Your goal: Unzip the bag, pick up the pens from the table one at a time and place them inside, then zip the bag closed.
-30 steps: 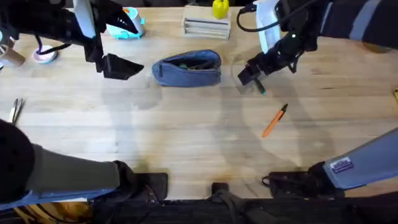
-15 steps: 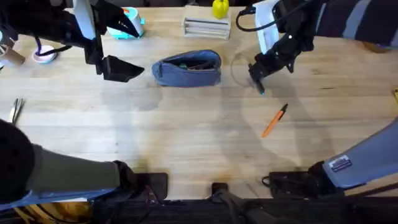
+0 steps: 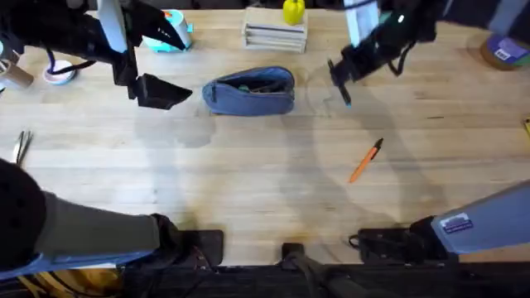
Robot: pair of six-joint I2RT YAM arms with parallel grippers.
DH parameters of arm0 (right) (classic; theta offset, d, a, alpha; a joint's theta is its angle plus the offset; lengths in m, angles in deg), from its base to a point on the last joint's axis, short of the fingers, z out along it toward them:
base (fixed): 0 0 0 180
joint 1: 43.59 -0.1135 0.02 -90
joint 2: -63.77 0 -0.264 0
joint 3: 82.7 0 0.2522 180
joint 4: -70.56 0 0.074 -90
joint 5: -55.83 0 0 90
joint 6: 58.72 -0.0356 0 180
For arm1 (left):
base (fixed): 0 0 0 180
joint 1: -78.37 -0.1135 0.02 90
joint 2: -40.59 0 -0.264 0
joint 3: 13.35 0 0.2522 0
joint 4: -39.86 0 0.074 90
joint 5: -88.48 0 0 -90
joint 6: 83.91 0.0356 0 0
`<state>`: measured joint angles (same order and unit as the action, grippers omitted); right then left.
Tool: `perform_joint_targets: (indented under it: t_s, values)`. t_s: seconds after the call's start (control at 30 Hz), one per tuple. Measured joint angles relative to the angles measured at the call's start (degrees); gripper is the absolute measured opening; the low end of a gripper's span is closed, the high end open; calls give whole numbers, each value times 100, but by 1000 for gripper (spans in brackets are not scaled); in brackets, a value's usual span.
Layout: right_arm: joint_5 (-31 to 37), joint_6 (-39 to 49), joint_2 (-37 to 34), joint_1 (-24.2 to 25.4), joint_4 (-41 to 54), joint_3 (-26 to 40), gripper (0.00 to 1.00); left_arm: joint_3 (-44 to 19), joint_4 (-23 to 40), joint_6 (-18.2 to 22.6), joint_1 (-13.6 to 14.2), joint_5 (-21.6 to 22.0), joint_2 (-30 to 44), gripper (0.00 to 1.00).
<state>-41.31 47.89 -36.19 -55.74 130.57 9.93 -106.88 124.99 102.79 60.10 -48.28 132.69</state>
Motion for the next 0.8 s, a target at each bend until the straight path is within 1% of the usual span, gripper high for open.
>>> perform_joint_targets:
  t_s: [0.17, 0.3, 0.33, 0.47, 0.5, 0.63, 0.8]
  values:
    - [-465, 630, 297, -365, -69, 625, 40, 0, -1, 0, 0, 0, 0, 993]
    - [-814, 1527, 304, -740, -189, 702, 38, 0, 0, 0, 0, 0, -2, 993]
    - [-1023, 2529, 244, -1013, -194, 702, 37, 0, -2, 0, 0, 0, -1, 993]
    - [-1136, 3884, 128, -1342, -194, 702, 35, 0, 0, 0, 0, 0, -2, 993]
    - [-1175, 4693, 15, -1518, -254, 702, 35, 0, 0, 0, 0, 0, -2, 993]
    - [-1184, 5349, -209, -1602, -398, 702, 34, 0, 0, 0, 0, 0, 0, 993]
    - [-1182, 5674, -461, -1614, -640, 702, 34, 0, 0, 0, 0, 0, -2, 993]
